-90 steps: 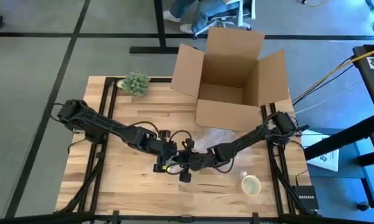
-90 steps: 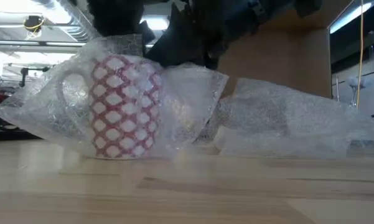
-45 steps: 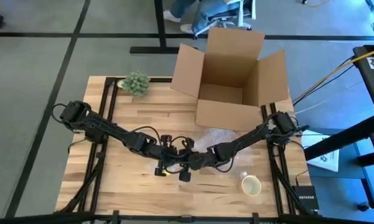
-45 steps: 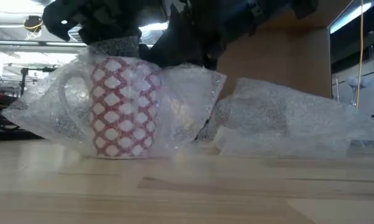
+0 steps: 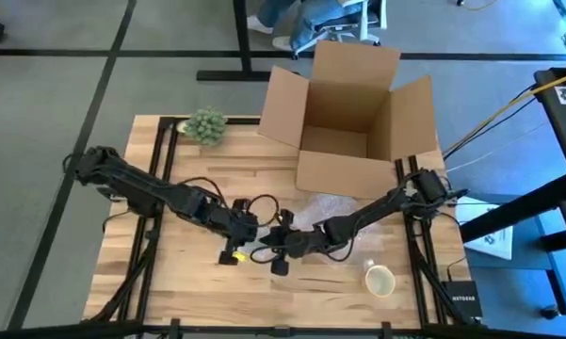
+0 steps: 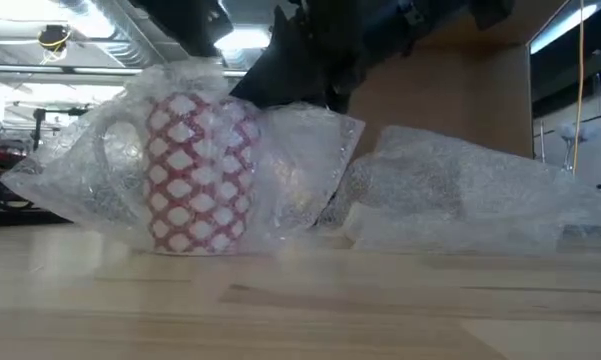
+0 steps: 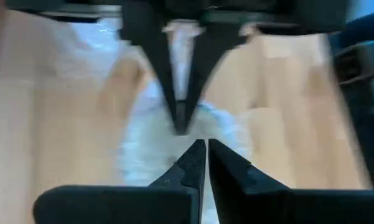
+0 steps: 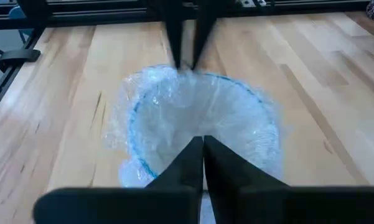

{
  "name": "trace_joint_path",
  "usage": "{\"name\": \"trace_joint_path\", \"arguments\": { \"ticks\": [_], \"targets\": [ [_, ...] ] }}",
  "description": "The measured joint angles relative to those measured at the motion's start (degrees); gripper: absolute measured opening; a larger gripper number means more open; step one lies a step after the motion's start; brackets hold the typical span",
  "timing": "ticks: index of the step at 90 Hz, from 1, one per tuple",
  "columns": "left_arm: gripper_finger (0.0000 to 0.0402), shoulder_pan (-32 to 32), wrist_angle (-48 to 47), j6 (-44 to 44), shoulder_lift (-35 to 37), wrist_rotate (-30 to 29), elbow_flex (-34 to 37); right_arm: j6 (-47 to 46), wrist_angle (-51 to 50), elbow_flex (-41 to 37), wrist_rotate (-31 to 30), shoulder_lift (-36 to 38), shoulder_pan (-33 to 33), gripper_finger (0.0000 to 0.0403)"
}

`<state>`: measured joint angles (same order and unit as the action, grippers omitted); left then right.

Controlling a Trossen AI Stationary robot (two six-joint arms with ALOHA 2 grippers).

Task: Wrap mug
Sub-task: Wrap the red patterned mug with the bubble wrap

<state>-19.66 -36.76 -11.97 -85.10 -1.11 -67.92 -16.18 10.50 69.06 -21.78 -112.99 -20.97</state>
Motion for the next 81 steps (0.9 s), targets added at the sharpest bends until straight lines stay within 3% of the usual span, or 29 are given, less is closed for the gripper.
{"name": "trace_joint_path", "arguments": {
  "ticks": [39,81],
  "targets": [
    [0.0001,-0.6,1.8,0.3,-6.5,1.9,1.1,0.0,0.0,0.0,0.1,0.0,0.0,0.0001],
    [0.0001,2.5,3.4,0.2,-18.2,-0.6,0.6,0.0,0.1,0.0,0.5,0.0,0.0,0.0001]
  ]
}}
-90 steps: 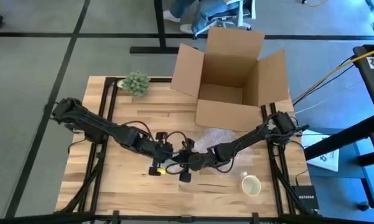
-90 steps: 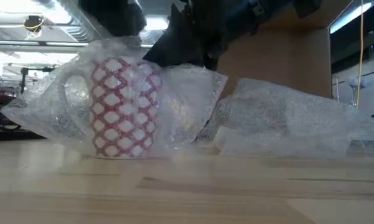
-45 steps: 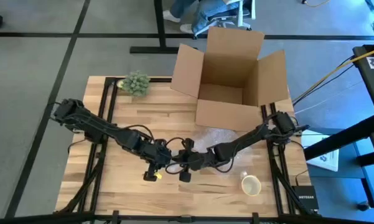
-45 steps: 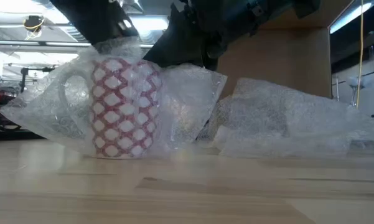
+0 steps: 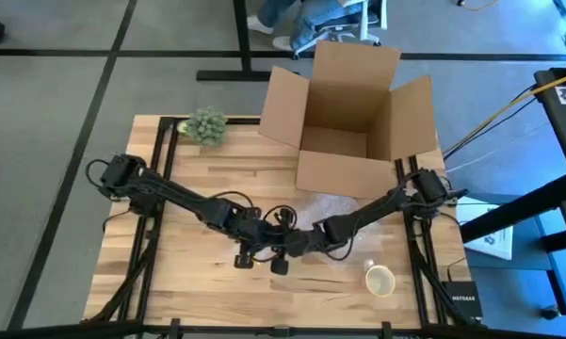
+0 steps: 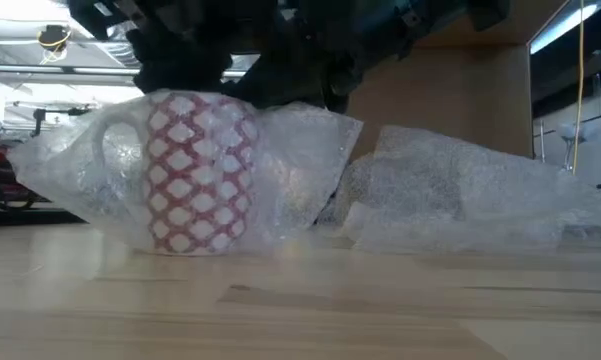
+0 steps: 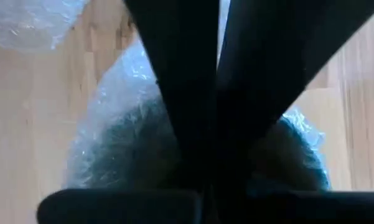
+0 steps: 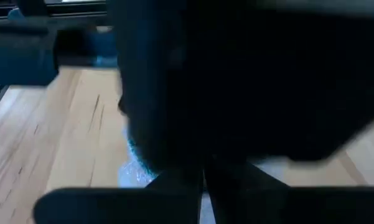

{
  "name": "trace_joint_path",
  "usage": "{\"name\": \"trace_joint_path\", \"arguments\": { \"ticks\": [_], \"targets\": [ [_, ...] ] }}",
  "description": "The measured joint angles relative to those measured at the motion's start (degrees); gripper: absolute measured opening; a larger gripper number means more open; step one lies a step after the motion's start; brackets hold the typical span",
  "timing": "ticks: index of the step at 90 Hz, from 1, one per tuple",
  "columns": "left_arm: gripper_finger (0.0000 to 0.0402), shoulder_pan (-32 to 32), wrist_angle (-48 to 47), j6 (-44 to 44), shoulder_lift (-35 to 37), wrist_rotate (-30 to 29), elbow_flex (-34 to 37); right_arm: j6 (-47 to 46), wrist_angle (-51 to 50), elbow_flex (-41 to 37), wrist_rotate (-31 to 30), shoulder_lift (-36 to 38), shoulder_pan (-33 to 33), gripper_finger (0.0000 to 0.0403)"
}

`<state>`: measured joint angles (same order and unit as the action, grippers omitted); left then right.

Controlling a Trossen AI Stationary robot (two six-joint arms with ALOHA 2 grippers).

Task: Wrap mug
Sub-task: Wrap the red patterned mug with the bubble wrap, then put the wrapped red patterned mug into the cardboard box

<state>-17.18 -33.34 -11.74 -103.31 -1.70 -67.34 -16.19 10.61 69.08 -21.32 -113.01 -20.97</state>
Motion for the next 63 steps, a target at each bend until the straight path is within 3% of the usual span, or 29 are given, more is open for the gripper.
{"name": "trace_joint_path", "arguments": {
  "ticks": [20,63],
  "targets": [
    [0.0001,-0.2,-0.1,-0.3,1.0,-2.6,0.1,0.0,-0.2,0.0,0.5,0.0,0.0,0.0001],
    [0.0001,-3.4,-5.5,1.9,17.0,-6.1,-1.8,0.0,-0.3,0.0,1.0,0.0,0.0,0.0001]
  ]
}}
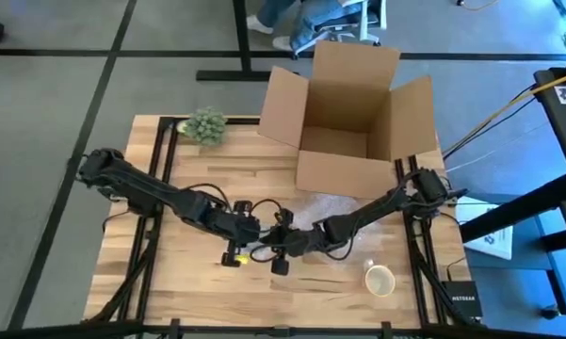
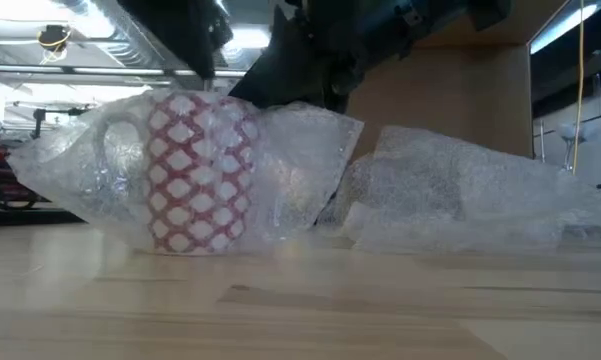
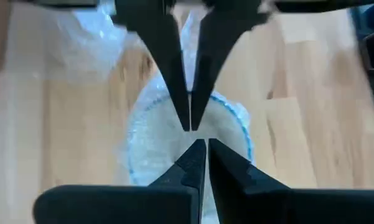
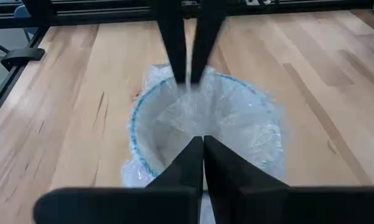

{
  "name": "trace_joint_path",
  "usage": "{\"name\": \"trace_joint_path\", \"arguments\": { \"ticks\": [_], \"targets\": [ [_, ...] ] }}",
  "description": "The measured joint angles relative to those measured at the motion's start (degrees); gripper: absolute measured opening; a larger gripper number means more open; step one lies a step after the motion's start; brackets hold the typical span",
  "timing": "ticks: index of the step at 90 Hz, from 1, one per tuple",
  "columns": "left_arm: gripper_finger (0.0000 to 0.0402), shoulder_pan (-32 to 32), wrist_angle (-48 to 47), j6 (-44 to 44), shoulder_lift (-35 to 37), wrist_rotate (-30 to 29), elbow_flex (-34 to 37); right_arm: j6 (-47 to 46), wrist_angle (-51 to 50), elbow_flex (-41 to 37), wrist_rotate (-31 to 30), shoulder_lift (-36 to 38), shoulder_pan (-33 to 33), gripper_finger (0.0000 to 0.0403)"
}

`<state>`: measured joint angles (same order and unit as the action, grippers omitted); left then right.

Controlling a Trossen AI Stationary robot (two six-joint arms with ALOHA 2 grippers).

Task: Wrap mug
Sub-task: Put the wrapped red patterned mug into the cardboard box

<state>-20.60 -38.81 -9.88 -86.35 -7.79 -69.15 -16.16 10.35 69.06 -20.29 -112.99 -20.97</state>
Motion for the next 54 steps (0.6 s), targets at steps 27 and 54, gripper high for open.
{"name": "trace_joint_path", "arguments": {
  "ticks": [27,54],
  "targets": [
    [0.0023,-0.4,0.3,1.3,-0.6,6.6,-0.1,0.0,-0.1,0.0,0.0,0.0,0.0,0.0001],
    [0.0137,-0.8,0.3,6.6,-1.1,6.4,1.0,0.0,-0.2,0.0,0.6,0.0,0.0,0.0001]
  ]
}}
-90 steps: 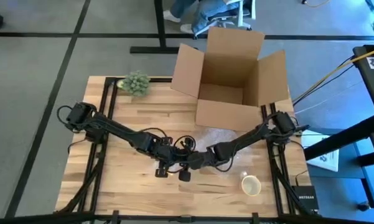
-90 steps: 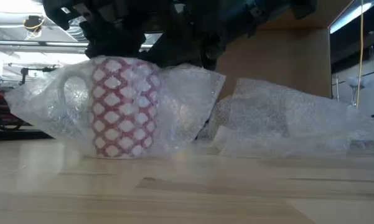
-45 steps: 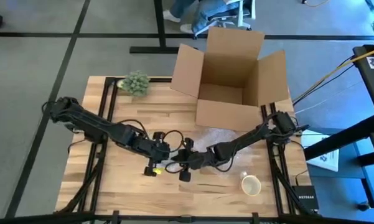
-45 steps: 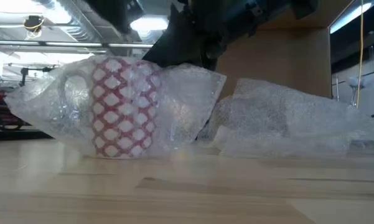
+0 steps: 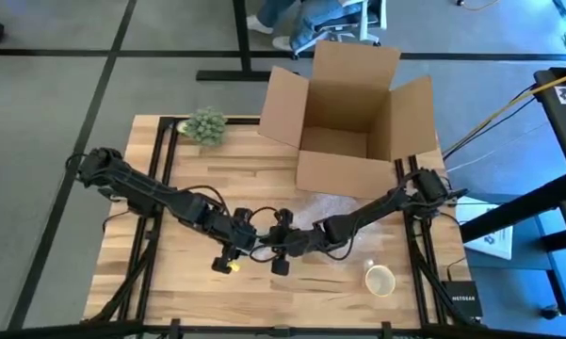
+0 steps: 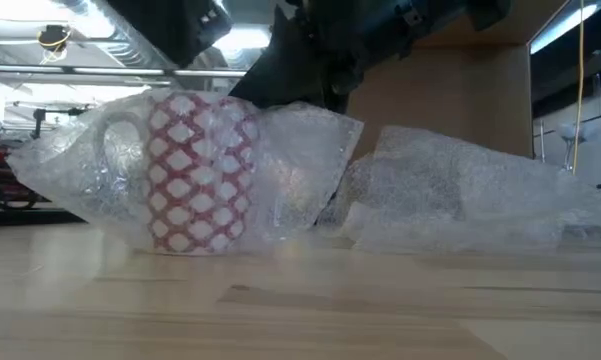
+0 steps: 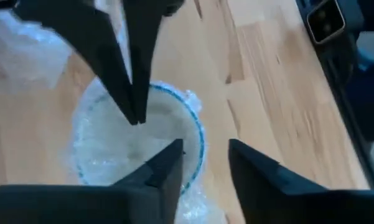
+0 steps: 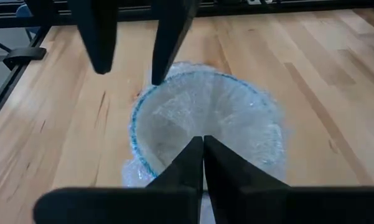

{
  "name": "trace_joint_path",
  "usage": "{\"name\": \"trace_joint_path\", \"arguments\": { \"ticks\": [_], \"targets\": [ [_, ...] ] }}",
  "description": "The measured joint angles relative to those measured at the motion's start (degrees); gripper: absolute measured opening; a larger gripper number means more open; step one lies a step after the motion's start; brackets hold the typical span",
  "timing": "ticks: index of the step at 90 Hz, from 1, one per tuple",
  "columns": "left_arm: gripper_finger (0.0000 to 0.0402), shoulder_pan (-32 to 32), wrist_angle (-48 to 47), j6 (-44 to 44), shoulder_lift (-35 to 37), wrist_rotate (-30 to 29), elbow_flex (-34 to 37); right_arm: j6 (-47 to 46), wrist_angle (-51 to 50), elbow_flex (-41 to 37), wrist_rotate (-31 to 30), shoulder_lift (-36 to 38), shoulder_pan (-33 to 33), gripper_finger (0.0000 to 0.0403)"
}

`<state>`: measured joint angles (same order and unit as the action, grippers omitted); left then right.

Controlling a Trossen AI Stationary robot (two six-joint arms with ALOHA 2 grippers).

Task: Wrap mug
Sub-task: Put the wrapped red patterned mug into the cardboard box

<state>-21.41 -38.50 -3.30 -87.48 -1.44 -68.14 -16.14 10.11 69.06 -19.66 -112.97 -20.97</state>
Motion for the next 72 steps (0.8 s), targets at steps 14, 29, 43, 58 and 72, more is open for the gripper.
{"name": "trace_joint_path", "arguments": {
  "ticks": [14,29,43,58,72],
  "targets": [
    [0.0171,-0.3,0.0,3.5,-0.3,-0.8,0.8,0.0,0.0,0.0,0.2,0.0,0.0,0.0001],
    [0.0177,-0.4,0.1,5.4,-2.1,-1.1,1.2,0.0,0.0,0.0,0.3,0.0,0.0,0.0001],
    [0.0177,-0.4,0.1,6.6,-6.0,-1.4,1.2,0.0,0.0,0.0,0.3,0.0,0.0,0.0001],
    [0.0172,-0.3,0.8,6.6,-10.2,-3.1,1.1,0.0,0.3,0.0,0.3,0.0,0.0,0.0001],
    [0.0136,-0.3,1.5,6.7,-12.7,-3.3,0.9,0.0,0.3,0.0,0.2,0.0,0.0,0.0001]
  ]
}}
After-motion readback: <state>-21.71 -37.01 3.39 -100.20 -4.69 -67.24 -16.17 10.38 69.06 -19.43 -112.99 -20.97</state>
